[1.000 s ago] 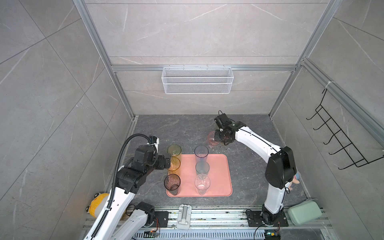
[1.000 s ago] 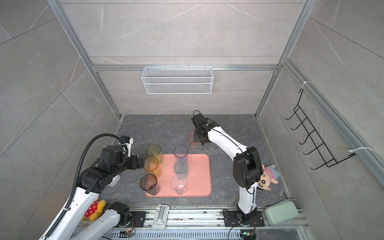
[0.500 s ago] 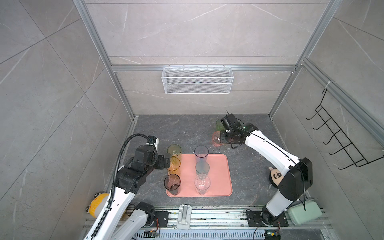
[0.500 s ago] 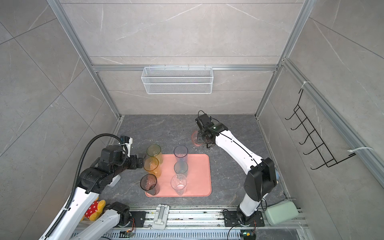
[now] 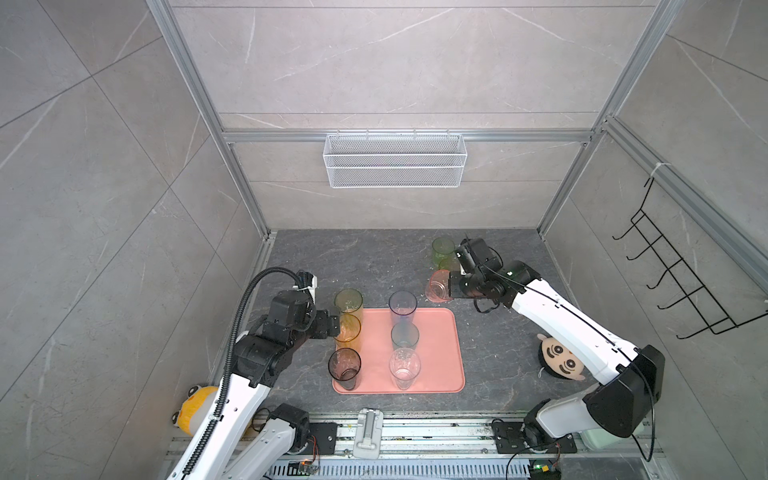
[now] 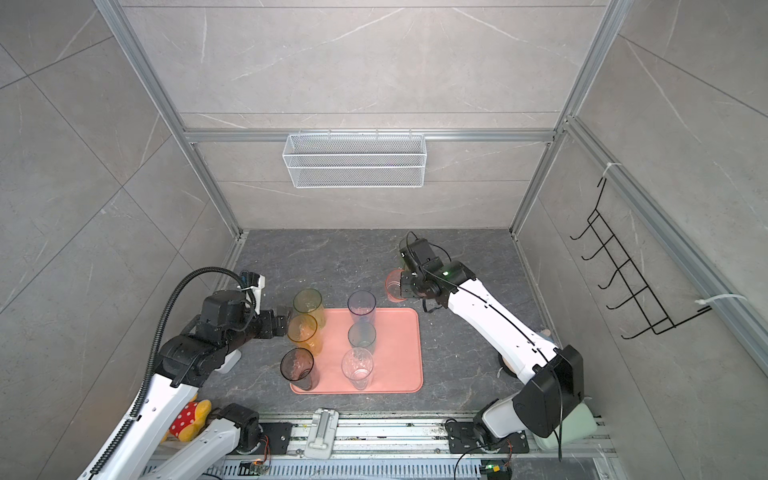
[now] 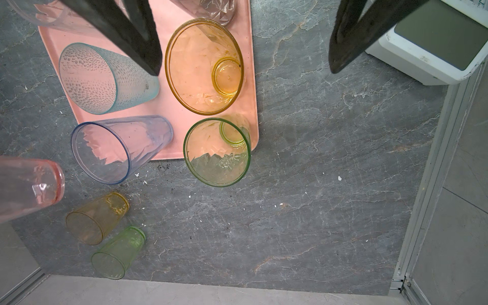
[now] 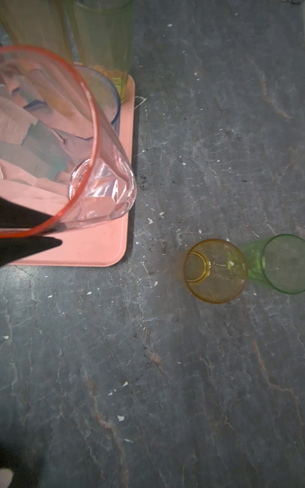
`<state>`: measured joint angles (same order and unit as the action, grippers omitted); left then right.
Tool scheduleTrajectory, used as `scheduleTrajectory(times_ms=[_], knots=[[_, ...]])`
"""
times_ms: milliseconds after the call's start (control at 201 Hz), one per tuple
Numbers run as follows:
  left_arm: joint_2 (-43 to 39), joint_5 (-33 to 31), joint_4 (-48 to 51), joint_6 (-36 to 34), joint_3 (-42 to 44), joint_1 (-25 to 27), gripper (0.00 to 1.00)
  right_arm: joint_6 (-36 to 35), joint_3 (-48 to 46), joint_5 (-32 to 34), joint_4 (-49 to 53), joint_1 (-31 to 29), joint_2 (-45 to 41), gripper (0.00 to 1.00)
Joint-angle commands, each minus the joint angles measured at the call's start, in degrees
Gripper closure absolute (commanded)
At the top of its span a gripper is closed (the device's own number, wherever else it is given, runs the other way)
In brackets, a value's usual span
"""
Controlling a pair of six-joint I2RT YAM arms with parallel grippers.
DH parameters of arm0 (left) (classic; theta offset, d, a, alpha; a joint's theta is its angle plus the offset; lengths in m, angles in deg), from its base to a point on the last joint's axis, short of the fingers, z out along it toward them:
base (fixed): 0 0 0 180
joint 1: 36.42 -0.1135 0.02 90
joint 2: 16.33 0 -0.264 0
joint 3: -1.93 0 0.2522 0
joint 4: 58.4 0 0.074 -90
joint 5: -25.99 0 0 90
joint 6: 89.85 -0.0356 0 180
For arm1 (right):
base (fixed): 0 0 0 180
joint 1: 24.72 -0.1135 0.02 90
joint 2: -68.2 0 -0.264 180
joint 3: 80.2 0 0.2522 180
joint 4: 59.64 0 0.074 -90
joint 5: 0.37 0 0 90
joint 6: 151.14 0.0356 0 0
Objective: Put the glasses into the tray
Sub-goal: 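Carry the pink-rimmed cup with the right gripper onto the tray corner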
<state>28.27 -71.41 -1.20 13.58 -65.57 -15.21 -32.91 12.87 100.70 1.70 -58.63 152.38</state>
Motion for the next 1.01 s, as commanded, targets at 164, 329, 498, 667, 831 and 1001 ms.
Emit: scheduleTrajectory(times_ms=[164,329,498,667,831,1001], knots=[[-0.13,-0.78,-0.38,-0.68,-0.66,-0.33,0.02,-0.15,-6.45,2.68,1.34,-2.10,-2.58,1.00],[-0.20,-0.74,-0.31,-0.68,-0.65,-0.34,0.02,1.57,-8.24,1.68,1.21,-2.74,0.27,1.00],[-0.05,-0.78,-0.22,-0.61,-0.61,-0.36,0.02,3.04,-8.82,1.77,1.17,-2.74,3.36,1.00],[-0.05,-0.77,-0.20,-0.63,-0.63,-0.33,0.02,3.32,-8.44,1.85,1.12,-2.69,5.87,1.00],[-0.08,-0.60,-0.20,-0.67,-0.59,-0.30,0.02,3.59,-8.30,2.33,0.86,-2.73,7.45,1.00],[-0.04,-0.53,-0.16,-0.67,-0.71,-0.30,0.02,3.68,-7.61,2.55,1.28,-2.76,9.00,1.00]])
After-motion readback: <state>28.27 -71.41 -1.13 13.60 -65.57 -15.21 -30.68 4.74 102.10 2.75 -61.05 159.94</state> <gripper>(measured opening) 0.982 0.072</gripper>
